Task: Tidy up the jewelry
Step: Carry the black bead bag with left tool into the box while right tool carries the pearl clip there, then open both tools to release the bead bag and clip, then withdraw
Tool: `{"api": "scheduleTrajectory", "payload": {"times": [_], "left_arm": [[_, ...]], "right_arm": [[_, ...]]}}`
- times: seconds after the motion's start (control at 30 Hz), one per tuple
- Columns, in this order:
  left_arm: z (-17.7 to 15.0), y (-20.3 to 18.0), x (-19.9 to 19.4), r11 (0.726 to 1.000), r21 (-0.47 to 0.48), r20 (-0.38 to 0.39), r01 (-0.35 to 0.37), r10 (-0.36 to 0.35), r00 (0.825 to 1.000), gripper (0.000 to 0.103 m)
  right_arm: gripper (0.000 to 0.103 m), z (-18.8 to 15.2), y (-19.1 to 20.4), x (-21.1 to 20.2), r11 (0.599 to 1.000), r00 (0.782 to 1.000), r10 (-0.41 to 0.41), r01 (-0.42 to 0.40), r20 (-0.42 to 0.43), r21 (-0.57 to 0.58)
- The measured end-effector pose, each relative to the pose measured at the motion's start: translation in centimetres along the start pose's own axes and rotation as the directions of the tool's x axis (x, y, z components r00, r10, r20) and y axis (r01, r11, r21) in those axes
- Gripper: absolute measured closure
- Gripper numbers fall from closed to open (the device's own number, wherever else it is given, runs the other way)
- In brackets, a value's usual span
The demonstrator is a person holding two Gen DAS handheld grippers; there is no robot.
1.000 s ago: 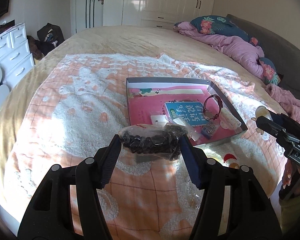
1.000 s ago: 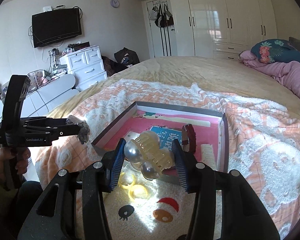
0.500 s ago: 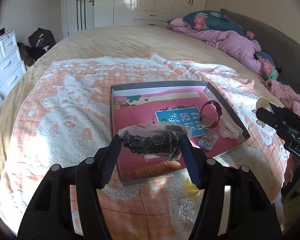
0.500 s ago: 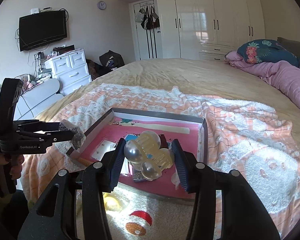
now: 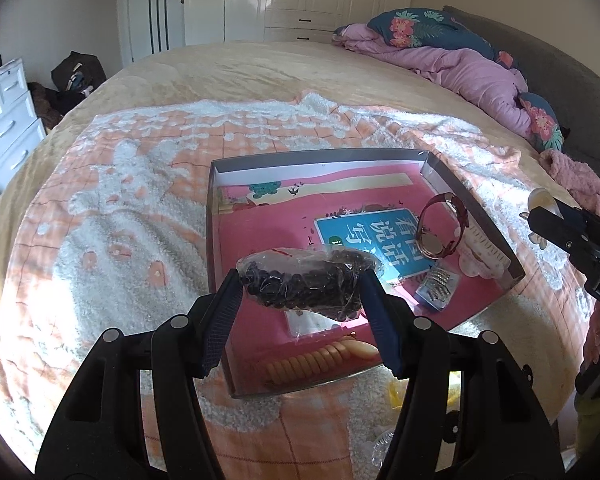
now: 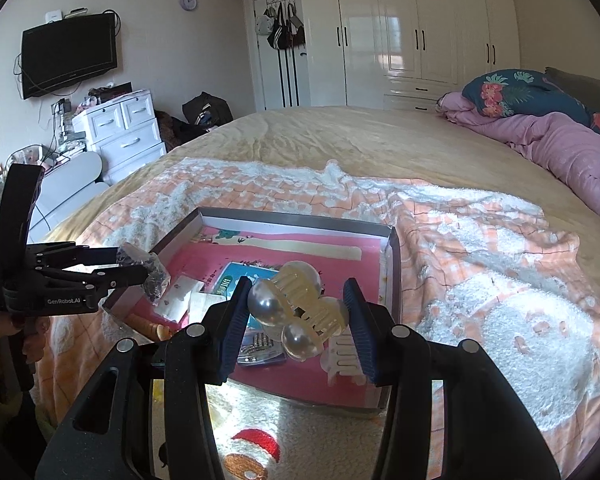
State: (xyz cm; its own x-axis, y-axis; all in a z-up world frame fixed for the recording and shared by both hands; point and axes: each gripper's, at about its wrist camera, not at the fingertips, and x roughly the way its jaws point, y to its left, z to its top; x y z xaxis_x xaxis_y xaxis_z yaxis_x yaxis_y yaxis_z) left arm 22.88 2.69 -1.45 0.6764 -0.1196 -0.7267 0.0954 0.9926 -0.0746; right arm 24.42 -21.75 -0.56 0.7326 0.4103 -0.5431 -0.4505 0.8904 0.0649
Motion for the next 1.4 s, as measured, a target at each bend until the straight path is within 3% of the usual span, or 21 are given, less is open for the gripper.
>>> {"api": "scheduleTrajectory", "payload": {"times": [0.53,0.67,0.8,0.93,1.0,1.27,1.4], "left_arm": [[-0.8,0.5,1.6,1.000,-0.004,-0.046,-0.007,0.007,0.999,0.050],[-0.7,0.6,1.7,1.000,-0.004,-0.048,-0.008,0.008,0.999,0.050],[-0.8,0.7,1.5,1.000,-0.008,-0.043,-0.010,0.010,0.999,0.050],[-0.6,0.6,0.7,1.000,-0.008,-0.023,-0.015,0.015,1.000,0.035],[-0.6,0.5,0.2,1.000,-0.011,-0.017,-0.012,0.012,1.000,0.033],[-0.7,-0.1,-2.8,1.000,-0.012,0.022,-0.028,0.029,0.999,0.011],[-1.2,-0.3,-4.2,0.999,-0.012,0.032,-0.040,0.041,0.999,0.010]], "right_arm": [[0.057,-2.5,0.4,4.6,1.000,0.993,-0.015,0.016,-0.117,0.008],[0.037,-2.7,0.2,3.5,0.999,0.995,-0.018,0.020,-0.094,0.025],[0.034,-2.6,0.0,2.2,0.999,0.997,-0.016,0.019,-0.080,0.038],[0.027,-2.5,0.1,0.7,0.999,0.998,-0.009,0.012,-0.065,0.047],[0.024,-2.6,0.2,-0.1,0.999,0.999,-0.006,0.009,-0.053,0.046],[0.016,-3.0,1.0,-3.0,0.999,1.000,0.016,-0.015,-0.022,0.035],[0.015,-3.3,1.5,-3.9,0.999,0.999,0.029,-0.029,-0.021,0.028]]}}
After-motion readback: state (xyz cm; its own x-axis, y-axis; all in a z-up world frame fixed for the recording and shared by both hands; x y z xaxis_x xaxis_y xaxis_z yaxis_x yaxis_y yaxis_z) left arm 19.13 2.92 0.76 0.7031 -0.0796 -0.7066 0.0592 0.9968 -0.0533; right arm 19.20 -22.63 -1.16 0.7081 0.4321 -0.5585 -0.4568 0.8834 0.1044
